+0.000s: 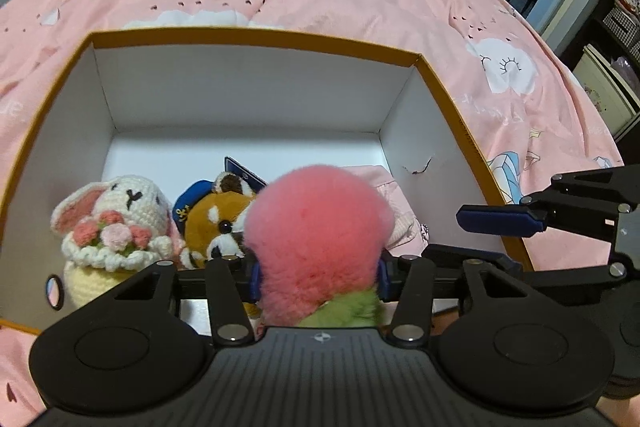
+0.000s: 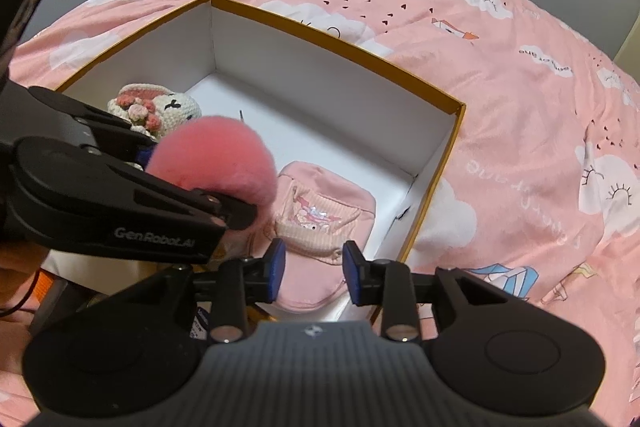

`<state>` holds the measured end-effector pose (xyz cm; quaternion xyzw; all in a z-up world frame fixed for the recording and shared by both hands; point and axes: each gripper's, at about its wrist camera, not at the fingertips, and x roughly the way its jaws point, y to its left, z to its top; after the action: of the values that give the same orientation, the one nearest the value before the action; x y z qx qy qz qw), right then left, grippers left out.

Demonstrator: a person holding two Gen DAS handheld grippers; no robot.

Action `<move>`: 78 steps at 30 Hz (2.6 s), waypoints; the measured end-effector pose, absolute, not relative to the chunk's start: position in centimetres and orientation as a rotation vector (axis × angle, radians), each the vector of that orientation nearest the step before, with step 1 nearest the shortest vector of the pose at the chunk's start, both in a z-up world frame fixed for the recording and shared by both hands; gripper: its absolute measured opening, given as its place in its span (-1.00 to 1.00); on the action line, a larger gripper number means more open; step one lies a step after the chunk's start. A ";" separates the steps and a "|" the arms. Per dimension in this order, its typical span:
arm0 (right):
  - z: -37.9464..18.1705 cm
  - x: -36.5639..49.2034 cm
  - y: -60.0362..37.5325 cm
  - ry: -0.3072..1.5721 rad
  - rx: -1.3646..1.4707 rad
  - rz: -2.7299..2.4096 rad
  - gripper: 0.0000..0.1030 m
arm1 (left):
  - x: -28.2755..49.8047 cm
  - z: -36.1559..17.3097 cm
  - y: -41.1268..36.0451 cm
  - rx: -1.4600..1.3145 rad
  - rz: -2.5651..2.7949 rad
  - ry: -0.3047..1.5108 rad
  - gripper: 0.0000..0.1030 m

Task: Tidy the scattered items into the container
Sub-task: 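Lower the pink fluffy ball into the box and open the left tool, then withdraw both tools from the box toward the white box and lotion tube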

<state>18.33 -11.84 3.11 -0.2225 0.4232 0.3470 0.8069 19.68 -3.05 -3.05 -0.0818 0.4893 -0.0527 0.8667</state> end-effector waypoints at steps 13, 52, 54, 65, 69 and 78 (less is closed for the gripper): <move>3.2 17.6 -12.0 0.891 -0.490 0.744 -0.34 | 20.7 -4.6 -3.0 -0.172 -0.139 1.091 -0.06; 5.3 13.6 -13.4 0.739 -0.352 0.735 -0.07 | 14.3 1.0 -1.8 -0.106 -0.206 0.849 0.08; 5.4 12.8 -13.6 0.711 -0.343 0.732 -0.05 | 13.4 1.1 -1.7 -0.095 -0.192 0.822 0.08; 4.9 8.7 -15.2 0.596 -0.188 0.722 0.13 | 9.1 1.3 -1.2 -0.035 -0.171 0.755 0.08; 4.1 7.5 -15.5 0.586 -0.148 0.713 0.25 | 8.1 0.5 -0.9 -0.027 -0.171 0.781 0.08; 2.0 5.8 -15.5 0.581 -0.138 0.666 0.22 | 6.1 -1.2 0.9 -0.028 -0.160 0.817 0.08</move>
<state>5.84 -15.53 1.96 -0.0669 0.2811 0.3222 0.9015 6.08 0.88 -1.17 -0.0135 0.3966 -0.0776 0.9146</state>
